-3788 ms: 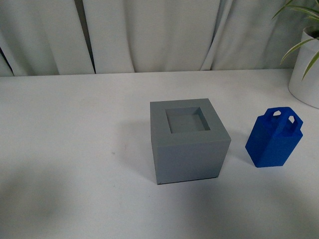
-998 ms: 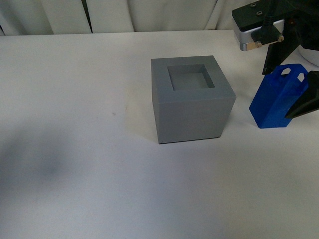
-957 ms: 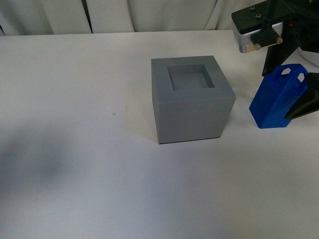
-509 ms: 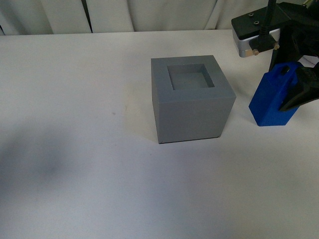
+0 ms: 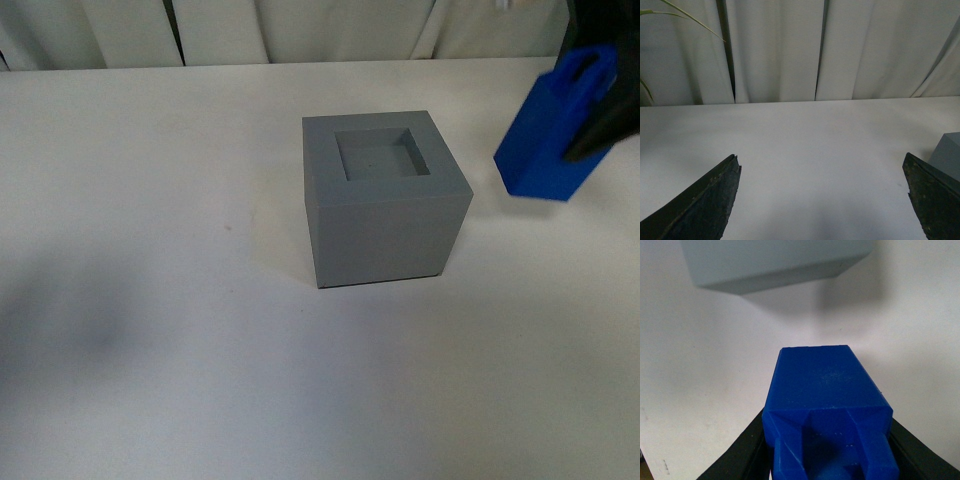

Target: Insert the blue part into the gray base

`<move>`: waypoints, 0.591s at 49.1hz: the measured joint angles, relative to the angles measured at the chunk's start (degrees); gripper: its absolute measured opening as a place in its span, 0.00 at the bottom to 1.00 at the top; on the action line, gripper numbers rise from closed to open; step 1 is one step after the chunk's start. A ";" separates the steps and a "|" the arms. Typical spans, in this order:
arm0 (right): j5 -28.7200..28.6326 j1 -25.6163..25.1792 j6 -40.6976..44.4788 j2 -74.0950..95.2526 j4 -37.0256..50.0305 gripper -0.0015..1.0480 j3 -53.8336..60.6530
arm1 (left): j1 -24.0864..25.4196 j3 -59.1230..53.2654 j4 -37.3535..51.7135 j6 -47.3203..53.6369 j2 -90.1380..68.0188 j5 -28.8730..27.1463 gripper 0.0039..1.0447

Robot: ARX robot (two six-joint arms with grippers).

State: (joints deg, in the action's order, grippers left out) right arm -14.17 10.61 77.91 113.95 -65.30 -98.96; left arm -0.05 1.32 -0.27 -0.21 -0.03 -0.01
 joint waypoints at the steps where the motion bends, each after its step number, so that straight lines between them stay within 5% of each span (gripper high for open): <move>1: -0.42 0.20 -0.07 -0.28 -0.52 0.44 -0.79 | 0.00 0.00 0.00 0.00 0.00 0.00 0.94; 11: -5.53 3.78 -1.57 -1.79 -6.75 0.44 -7.85 | 0.00 0.00 0.00 -0.02 0.00 0.00 0.94; 29: -2.75 12.57 -1.90 1.53 -9.66 0.44 -13.29 | 0.00 0.00 0.00 -0.02 0.00 0.00 0.94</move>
State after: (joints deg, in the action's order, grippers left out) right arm -16.93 23.18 76.01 115.48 -74.96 -112.25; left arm -0.05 1.32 -0.27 -0.23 -0.03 -0.01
